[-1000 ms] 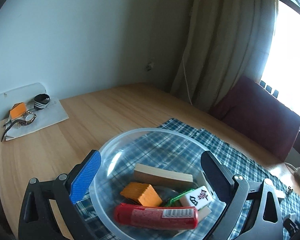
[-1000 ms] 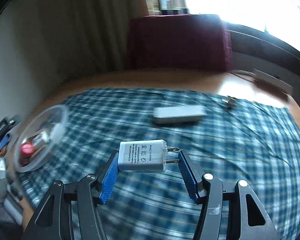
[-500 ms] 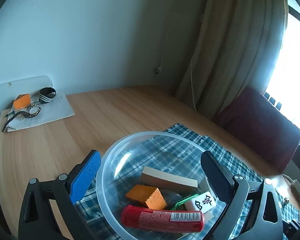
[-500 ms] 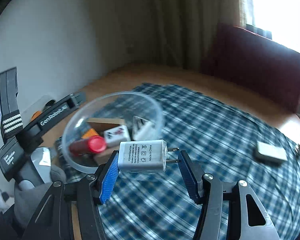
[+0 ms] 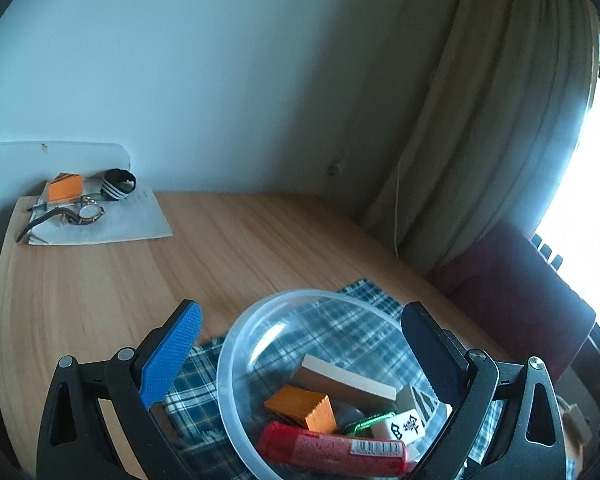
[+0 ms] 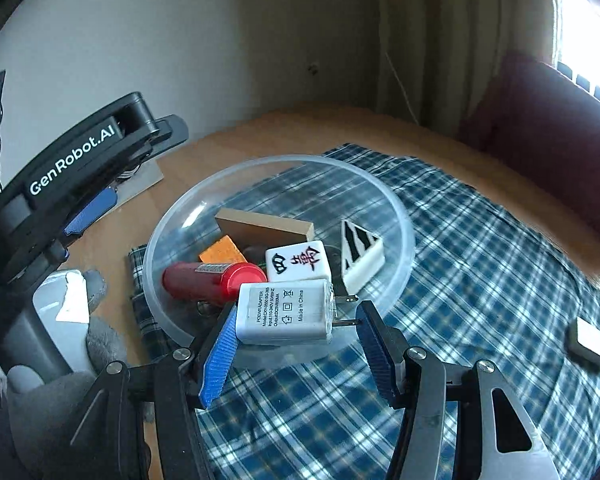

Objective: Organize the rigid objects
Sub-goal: 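Carry the white charger plug into the clear bowl with the right tool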

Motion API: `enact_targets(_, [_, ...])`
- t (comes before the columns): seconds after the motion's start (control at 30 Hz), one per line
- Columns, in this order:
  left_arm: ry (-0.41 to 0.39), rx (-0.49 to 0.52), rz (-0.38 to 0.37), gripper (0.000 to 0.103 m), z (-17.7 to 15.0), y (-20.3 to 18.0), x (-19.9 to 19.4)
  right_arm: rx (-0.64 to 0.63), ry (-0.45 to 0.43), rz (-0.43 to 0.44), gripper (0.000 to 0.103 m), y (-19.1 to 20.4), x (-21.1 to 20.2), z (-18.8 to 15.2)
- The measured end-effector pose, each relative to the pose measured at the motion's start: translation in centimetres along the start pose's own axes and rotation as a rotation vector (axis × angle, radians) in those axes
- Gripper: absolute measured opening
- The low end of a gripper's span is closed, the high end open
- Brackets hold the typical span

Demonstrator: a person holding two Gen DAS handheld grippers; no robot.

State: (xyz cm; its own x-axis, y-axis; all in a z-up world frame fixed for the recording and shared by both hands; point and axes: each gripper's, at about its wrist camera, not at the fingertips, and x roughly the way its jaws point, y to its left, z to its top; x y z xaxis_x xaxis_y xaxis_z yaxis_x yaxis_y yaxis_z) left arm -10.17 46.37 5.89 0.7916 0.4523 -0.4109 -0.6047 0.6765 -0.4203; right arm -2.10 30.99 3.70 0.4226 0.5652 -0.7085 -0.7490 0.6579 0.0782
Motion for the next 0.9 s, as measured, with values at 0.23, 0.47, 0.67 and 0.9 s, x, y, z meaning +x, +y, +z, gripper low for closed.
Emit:
enact_targets(0.23, [0.001, -0.024, -0.004, 0.1, 0.1, 0.4, -0.1, -0.004, -0.001, -0.003, 0.062, -0.2, 1.4, 1.0])
enact_targets(0.47, [0.027, -0.02, -0.01, 0.1, -0.1, 0.2, 0.4, 0.003, 0.01, -0.009, 0.062, -0.4, 3.8, 1.9])
enact_targets(0.67, [0.035, -0.017, -0.011, 0.1, -0.2, 0.0, 0.5, 0.025, -0.007, -0.011, 0.062, -1.1, 4.0, 2.4])
enact_targets(0.9, [0.055, -0.007, -0.015, 0.1, -0.3, -0.3, 0.9, 0.028, -0.071, -0.017, 0.072, -1.4, 1.4, 2.1])
